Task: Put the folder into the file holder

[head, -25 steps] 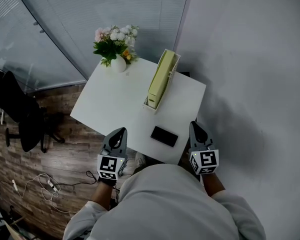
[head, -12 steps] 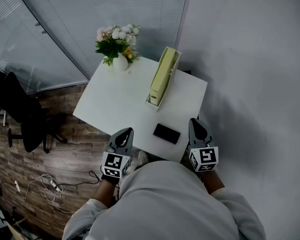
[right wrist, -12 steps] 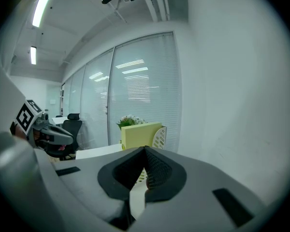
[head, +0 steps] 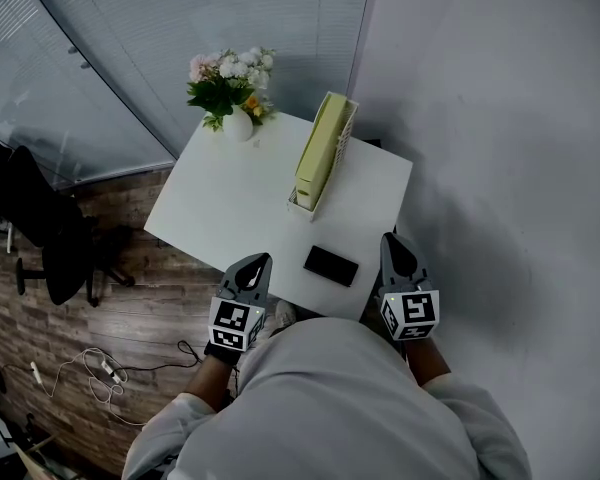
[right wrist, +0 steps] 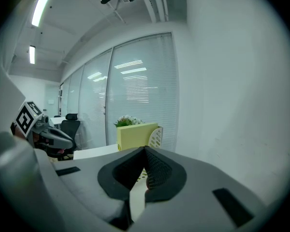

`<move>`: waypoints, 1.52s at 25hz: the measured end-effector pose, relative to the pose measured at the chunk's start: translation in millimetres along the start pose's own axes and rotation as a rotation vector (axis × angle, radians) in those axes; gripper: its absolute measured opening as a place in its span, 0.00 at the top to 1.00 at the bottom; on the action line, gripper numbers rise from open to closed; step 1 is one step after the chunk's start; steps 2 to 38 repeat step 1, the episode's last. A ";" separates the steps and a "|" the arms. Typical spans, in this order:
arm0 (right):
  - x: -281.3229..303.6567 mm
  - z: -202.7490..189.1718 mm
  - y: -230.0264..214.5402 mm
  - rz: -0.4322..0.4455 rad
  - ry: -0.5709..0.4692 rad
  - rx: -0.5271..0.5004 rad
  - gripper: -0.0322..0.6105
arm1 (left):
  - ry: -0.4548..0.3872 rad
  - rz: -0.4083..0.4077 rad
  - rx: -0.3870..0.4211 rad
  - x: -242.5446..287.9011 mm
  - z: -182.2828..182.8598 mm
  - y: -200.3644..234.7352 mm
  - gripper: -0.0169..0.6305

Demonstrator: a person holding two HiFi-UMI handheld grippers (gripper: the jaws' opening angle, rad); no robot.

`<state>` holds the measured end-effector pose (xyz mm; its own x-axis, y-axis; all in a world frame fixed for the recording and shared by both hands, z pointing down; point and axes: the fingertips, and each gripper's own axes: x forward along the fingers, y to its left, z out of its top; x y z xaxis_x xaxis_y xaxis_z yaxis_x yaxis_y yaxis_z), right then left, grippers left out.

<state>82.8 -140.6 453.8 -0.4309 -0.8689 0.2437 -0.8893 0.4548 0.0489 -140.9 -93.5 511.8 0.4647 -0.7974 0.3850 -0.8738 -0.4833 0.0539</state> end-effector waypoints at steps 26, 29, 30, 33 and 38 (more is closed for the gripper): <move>0.1 0.1 -1.0 0.000 0.000 0.000 0.93 | 0.001 -0.002 0.003 1.4 0.5 -1.0 0.96; 0.1 0.1 -1.0 0.000 0.000 0.000 0.93 | 0.001 -0.002 0.003 1.4 0.5 -1.0 0.96; 0.1 0.1 -1.0 0.000 0.000 0.000 0.93 | 0.001 -0.002 0.003 1.4 0.5 -1.0 0.96; 0.1 0.1 -1.0 0.000 0.000 0.000 0.93 | 0.001 -0.002 0.003 1.4 0.5 -1.0 0.96; 0.1 0.1 -1.0 0.000 0.000 0.000 0.93 | 0.001 -0.002 0.003 1.4 0.5 -1.0 0.96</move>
